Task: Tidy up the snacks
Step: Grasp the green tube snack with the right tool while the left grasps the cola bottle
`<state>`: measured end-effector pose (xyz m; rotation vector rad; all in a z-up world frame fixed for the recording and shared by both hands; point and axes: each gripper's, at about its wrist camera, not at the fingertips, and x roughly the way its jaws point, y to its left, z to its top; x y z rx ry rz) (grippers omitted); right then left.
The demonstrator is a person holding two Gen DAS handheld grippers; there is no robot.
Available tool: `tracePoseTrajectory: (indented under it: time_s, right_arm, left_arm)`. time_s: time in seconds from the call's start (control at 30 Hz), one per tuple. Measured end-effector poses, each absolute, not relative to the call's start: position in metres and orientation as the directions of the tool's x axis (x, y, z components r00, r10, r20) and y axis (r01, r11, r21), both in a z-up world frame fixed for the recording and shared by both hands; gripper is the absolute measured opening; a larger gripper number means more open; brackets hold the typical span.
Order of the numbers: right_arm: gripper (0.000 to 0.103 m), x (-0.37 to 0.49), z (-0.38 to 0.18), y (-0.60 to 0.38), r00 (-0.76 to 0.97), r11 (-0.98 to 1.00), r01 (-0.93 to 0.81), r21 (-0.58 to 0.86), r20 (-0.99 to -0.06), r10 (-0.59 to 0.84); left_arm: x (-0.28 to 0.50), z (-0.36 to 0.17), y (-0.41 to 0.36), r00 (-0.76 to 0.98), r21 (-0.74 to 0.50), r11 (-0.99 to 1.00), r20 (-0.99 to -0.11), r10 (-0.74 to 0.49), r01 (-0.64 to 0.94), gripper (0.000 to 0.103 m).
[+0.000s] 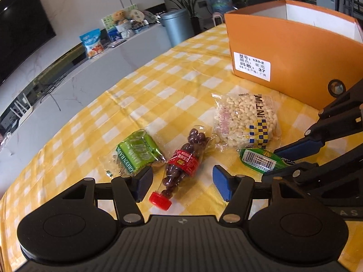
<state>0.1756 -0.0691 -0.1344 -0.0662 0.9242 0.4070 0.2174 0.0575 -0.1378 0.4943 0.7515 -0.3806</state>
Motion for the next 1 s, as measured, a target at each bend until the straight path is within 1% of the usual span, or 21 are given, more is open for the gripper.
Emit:
tracePoseTrajectory:
  time_s: [0.1, 0.13, 0.17, 0.2, 0.37, 0.43, 0.5, 0.53, 0.57, 0.6, 0.63, 0.77, 1.0]
  right_arm:
    - [0.025, 0.176, -0.134, -0.069, 0.532, 0.919, -0.377, 0.115, -0.785, 0.317]
    - [0.029, 0.176, -0.134, -0.068, 0.530, 0.916, -0.383, 0.116, -0.785, 0.321]
    - [0.031, 0.175, -0.134, -0.067, 0.526, 0.913, -0.389, 0.119, -0.785, 0.327]
    - [0.032, 0.175, -0.134, -0.067, 0.525, 0.913, -0.390, 0.120, -0.785, 0.328]
    - [0.037, 0.174, -0.135, -0.063, 0.528, 0.912, -0.394, 0.116, -0.783, 0.328]
    - [0.037, 0.173, -0.135, -0.061, 0.533, 0.912, -0.397, 0.103, -0.783, 0.321]
    - [0.036, 0.172, -0.135, -0.058, 0.542, 0.913, -0.399, 0.087, -0.781, 0.310]
    - [0.032, 0.171, -0.135, -0.057, 0.548, 0.915, -0.396, 0.076, -0.780, 0.302]
    - [0.027, 0.171, -0.135, -0.057, 0.554, 0.917, -0.394, 0.063, -0.780, 0.292]
    - [0.023, 0.170, -0.135, -0.056, 0.561, 0.919, -0.391, 0.050, -0.779, 0.281]
    - [0.022, 0.170, -0.135, -0.057, 0.565, 0.921, -0.388, 0.045, -0.778, 0.276]
    - [0.021, 0.170, -0.135, -0.060, 0.562, 0.917, -0.397, 0.047, -0.777, 0.284]
    - [0.021, 0.173, -0.134, -0.067, 0.534, 0.920, -0.382, 0.093, -0.789, 0.302]
  left_arm:
    - [0.222, -0.143, 0.050, 0.674, 0.329, 0.798, -0.728, -0.126, 0.504, 0.064]
    - [0.224, -0.144, 0.048, 0.673, 0.332, 0.797, -0.729, -0.124, 0.505, 0.061]
    - [0.226, -0.145, 0.048, 0.673, 0.325, 0.798, -0.727, -0.133, 0.508, 0.060]
    - [0.227, -0.145, 0.047, 0.671, 0.318, 0.798, -0.728, -0.140, 0.511, 0.057]
    - [0.235, -0.144, 0.048, 0.663, 0.286, 0.814, -0.733, -0.154, 0.506, 0.055]
    - [0.236, -0.144, 0.048, 0.658, 0.265, 0.827, -0.736, -0.159, 0.496, 0.050]
    - [0.237, -0.144, 0.048, 0.653, 0.242, 0.839, -0.739, -0.166, 0.487, 0.045]
    - [0.237, -0.144, 0.048, 0.651, 0.229, 0.848, -0.741, -0.167, 0.479, 0.042]
    - [0.236, -0.144, 0.048, 0.649, 0.223, 0.851, -0.742, -0.168, 0.475, 0.040]
    - [0.235, -0.144, 0.048, 0.647, 0.221, 0.852, -0.744, -0.167, 0.475, 0.036]
    - [0.234, -0.144, 0.047, 0.645, 0.222, 0.852, -0.746, -0.164, 0.474, 0.034]
    - [0.231, -0.144, 0.042, 0.652, 0.233, 0.866, -0.747, -0.132, 0.442, 0.034]
    - [0.218, -0.138, 0.048, 0.650, 0.156, 0.916, -0.747, -0.136, 0.371, 0.034]
